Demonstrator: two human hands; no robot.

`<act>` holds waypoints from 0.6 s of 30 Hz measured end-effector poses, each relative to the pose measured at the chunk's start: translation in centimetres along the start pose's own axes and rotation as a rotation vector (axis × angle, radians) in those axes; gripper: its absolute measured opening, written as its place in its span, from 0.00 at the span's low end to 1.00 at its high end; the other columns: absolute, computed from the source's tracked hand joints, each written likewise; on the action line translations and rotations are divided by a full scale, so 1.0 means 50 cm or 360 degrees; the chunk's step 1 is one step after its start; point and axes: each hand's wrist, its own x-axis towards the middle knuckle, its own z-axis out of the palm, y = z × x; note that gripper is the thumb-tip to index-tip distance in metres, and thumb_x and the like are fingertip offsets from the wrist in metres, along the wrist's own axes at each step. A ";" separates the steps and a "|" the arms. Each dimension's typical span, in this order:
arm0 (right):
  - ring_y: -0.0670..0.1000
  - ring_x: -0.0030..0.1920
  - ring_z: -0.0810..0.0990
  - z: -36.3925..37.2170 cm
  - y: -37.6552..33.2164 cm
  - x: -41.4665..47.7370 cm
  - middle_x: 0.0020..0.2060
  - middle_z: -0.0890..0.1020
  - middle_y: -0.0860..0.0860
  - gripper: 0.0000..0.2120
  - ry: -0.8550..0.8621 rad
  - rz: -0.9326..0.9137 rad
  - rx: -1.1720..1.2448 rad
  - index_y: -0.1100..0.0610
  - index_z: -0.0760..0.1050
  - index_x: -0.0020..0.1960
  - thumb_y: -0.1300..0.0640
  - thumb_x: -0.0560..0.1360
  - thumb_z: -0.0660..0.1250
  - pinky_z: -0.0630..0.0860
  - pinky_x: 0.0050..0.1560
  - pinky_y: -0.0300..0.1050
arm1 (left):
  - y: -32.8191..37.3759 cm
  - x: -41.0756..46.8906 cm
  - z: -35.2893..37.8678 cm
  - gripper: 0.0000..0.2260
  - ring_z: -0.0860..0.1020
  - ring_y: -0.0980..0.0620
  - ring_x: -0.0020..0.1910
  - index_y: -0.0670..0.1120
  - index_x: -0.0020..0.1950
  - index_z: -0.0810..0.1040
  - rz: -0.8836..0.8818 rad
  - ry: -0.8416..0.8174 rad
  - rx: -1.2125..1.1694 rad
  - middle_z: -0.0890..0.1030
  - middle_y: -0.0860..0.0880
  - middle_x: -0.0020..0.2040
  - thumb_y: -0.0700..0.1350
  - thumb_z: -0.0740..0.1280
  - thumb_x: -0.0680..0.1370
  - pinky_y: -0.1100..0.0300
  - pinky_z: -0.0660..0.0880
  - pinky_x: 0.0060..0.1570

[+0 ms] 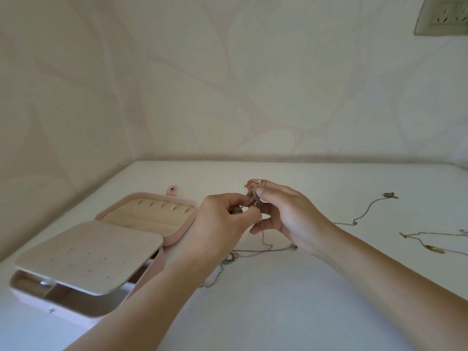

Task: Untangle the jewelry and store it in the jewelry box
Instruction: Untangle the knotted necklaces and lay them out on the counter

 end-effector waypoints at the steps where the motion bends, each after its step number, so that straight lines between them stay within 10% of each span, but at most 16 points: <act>1: 0.53 0.35 0.73 0.001 -0.005 0.000 0.38 0.73 0.58 0.10 -0.0029 0.0042 0.0173 0.65 0.73 0.53 0.62 0.80 0.55 0.75 0.28 0.43 | 0.002 -0.001 -0.001 0.07 0.56 0.56 0.22 0.48 0.37 0.83 0.0033 0.0009 0.0023 0.62 0.53 0.23 0.42 0.67 0.73 0.66 0.54 0.22; 5: 0.48 0.25 0.69 -0.002 -0.009 0.005 0.32 0.72 0.54 0.09 -0.0020 0.0085 0.0414 0.63 0.72 0.56 0.62 0.80 0.55 0.69 0.23 0.40 | 0.013 0.000 -0.007 0.10 0.55 0.55 0.21 0.52 0.39 0.85 0.0066 0.0000 0.0022 0.63 0.55 0.21 0.41 0.66 0.73 0.67 0.54 0.22; 11: 0.42 0.24 0.64 -0.003 0.005 -0.003 0.24 0.69 0.40 0.10 0.0269 -0.0504 -0.0693 0.58 0.68 0.44 0.59 0.82 0.54 0.62 0.26 0.34 | 0.004 0.006 -0.009 0.04 0.55 0.56 0.21 0.48 0.41 0.84 -0.0024 -0.0040 -0.0041 0.59 0.55 0.21 0.45 0.70 0.74 0.67 0.54 0.21; 18: 0.41 0.27 0.71 -0.012 -0.012 -0.012 0.31 0.78 0.43 0.06 0.0180 -0.0594 -0.0933 0.54 0.72 0.45 0.57 0.80 0.60 0.66 0.31 0.34 | -0.002 0.004 -0.010 0.09 0.57 0.56 0.22 0.47 0.43 0.84 0.0010 -0.0036 -0.0280 0.65 0.53 0.24 0.52 0.69 0.74 0.67 0.54 0.22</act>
